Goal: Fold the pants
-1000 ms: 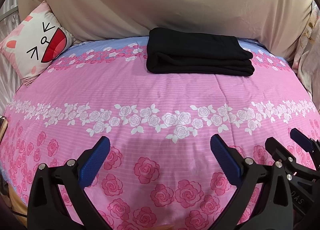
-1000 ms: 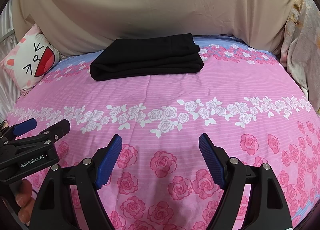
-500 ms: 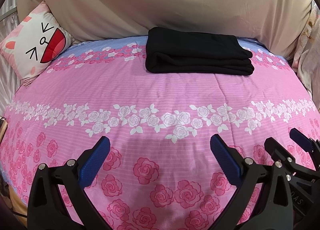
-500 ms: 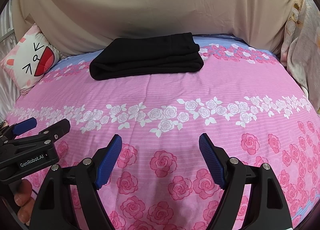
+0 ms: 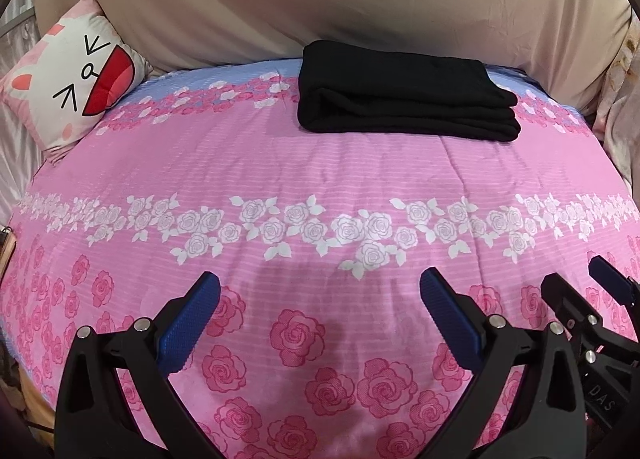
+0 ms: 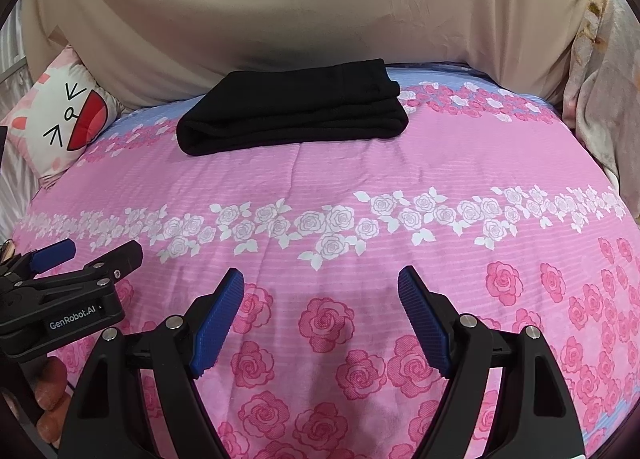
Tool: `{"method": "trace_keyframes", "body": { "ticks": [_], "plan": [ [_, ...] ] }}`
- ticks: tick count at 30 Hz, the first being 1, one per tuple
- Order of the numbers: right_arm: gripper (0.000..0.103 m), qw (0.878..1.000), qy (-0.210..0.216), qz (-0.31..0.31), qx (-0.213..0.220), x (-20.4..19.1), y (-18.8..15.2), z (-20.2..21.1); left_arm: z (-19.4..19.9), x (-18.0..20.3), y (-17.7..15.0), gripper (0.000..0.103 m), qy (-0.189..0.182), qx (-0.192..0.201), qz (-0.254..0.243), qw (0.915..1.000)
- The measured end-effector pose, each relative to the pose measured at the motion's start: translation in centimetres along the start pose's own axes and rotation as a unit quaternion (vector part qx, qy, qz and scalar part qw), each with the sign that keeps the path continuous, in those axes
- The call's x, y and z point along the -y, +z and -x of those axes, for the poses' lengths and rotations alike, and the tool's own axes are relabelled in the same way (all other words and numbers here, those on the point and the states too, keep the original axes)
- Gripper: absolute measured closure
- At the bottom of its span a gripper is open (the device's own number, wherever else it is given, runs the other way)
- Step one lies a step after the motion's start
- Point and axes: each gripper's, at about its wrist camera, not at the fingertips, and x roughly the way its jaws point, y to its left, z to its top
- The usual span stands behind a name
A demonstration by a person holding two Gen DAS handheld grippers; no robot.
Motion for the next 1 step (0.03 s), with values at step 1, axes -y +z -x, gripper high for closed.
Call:
{"method": "trace_keyframes", "body": {
  "ticks": [1],
  "plan": [
    [0.026, 1.000, 0.001, 0.000, 0.000, 0.04, -0.01, -0.01, 0.01, 0.00, 0.01, 0.005, -0.004, -0.001, 0.002, 1.0000]
  ]
}}
